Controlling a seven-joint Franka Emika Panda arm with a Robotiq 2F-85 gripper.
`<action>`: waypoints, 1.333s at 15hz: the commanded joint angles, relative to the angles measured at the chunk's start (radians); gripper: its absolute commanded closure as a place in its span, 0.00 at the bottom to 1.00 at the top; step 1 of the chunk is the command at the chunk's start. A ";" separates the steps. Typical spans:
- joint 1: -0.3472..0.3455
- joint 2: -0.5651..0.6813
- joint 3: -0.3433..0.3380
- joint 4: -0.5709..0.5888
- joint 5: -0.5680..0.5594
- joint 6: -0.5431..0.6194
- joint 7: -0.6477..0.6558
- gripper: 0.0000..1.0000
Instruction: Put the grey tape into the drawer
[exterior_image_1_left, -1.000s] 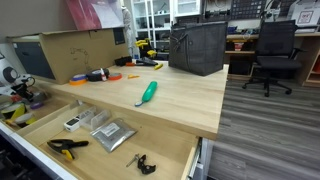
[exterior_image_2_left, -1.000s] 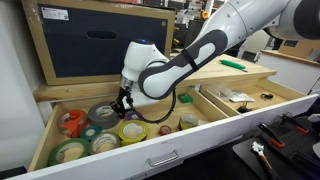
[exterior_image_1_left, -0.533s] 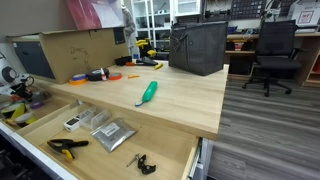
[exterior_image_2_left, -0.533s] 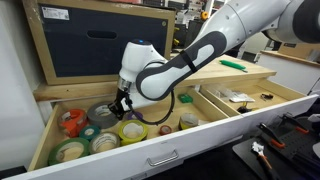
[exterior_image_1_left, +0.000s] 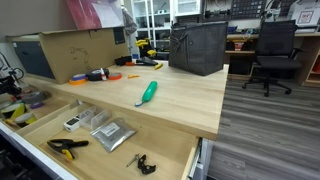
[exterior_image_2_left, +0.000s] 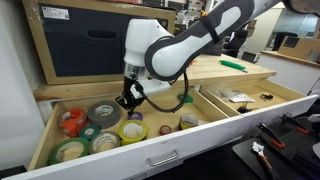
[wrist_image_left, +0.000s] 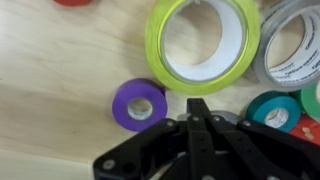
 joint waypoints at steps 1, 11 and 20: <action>-0.015 -0.214 0.040 -0.244 0.027 -0.085 0.007 1.00; -0.043 -0.586 0.032 -0.641 0.072 -0.146 0.140 1.00; -0.301 -0.791 0.050 -0.853 0.078 -0.157 0.127 1.00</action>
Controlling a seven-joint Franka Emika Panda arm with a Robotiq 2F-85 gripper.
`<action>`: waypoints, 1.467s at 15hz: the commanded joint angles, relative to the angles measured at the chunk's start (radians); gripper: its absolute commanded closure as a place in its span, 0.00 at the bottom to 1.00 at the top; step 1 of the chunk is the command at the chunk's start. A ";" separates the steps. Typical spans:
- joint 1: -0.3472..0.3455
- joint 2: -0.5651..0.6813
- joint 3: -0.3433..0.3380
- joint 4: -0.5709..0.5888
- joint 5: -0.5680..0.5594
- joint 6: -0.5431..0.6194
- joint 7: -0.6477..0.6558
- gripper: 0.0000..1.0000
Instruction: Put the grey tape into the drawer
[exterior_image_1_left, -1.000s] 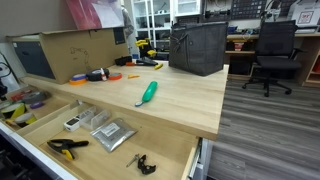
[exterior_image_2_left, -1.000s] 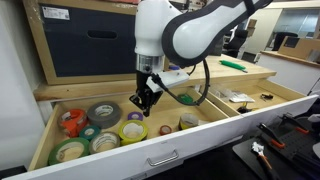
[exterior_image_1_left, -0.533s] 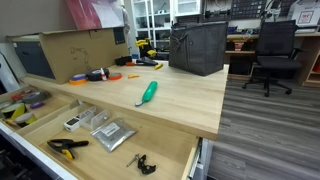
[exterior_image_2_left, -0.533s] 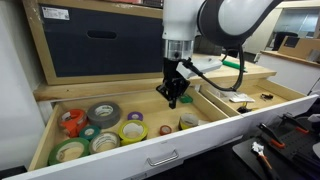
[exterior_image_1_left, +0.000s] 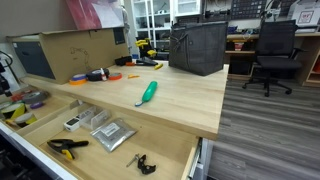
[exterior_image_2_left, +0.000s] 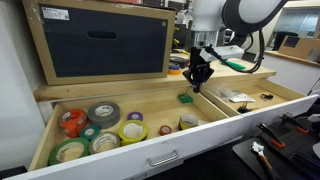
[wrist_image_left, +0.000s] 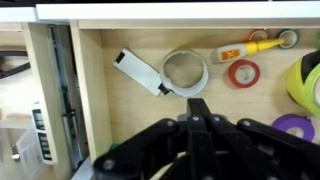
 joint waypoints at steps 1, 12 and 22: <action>-0.134 -0.108 0.027 -0.086 0.029 -0.023 -0.071 1.00; -0.376 -0.288 0.025 -0.094 0.355 -0.259 -0.600 1.00; -0.456 -0.403 -0.025 -0.023 0.296 -0.571 -0.873 1.00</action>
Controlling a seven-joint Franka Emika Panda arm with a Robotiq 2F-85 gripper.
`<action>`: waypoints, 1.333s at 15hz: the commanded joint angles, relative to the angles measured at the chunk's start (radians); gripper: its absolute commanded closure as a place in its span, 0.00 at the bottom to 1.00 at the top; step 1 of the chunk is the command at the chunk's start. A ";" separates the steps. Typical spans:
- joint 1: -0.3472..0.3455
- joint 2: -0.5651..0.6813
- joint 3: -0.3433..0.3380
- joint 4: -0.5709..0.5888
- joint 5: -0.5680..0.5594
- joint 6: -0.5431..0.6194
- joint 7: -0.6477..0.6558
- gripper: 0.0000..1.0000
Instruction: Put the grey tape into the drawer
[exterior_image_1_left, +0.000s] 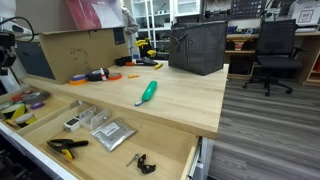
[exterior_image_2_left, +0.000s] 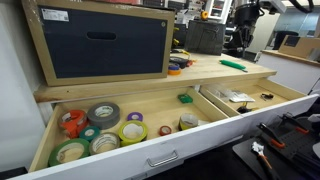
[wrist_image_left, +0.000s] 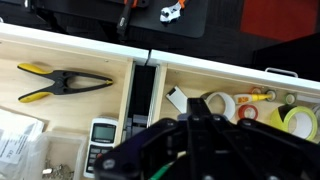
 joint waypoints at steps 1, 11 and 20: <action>-0.033 -0.031 -0.017 0.028 -0.038 -0.042 -0.087 1.00; -0.086 -0.035 -0.065 0.183 -0.113 -0.042 -0.162 1.00; -0.093 -0.022 -0.067 0.249 -0.118 -0.037 -0.139 1.00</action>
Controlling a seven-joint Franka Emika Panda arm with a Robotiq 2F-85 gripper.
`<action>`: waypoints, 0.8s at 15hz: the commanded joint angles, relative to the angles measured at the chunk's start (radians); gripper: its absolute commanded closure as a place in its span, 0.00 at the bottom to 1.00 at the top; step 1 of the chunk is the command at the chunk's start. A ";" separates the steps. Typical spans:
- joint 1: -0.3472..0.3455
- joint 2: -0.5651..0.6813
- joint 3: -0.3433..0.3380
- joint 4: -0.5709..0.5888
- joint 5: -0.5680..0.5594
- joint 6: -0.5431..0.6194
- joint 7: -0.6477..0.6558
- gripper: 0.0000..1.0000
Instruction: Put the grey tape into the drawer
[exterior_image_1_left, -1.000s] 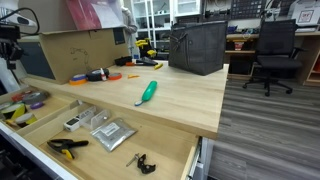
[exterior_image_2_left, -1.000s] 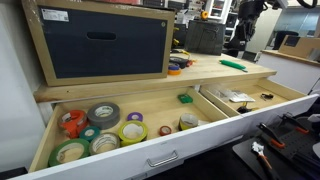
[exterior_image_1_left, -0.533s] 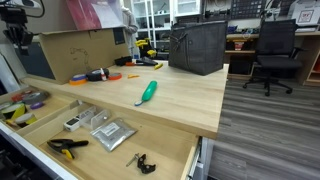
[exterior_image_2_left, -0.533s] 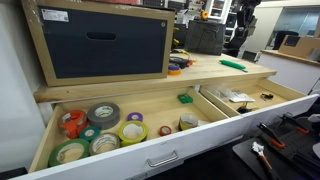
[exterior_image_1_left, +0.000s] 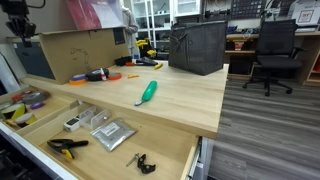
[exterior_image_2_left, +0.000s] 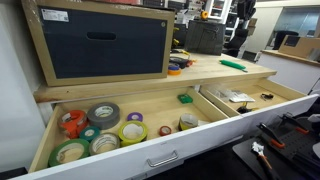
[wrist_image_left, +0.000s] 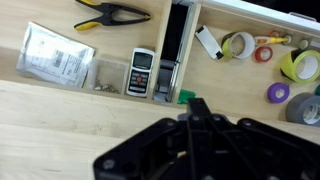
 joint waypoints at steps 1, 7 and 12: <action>-0.004 0.008 0.009 0.047 -0.010 -0.032 -0.004 1.00; -0.004 0.001 0.013 0.038 0.000 -0.002 0.003 0.99; -0.004 0.001 0.013 0.038 -0.001 -0.002 0.003 0.74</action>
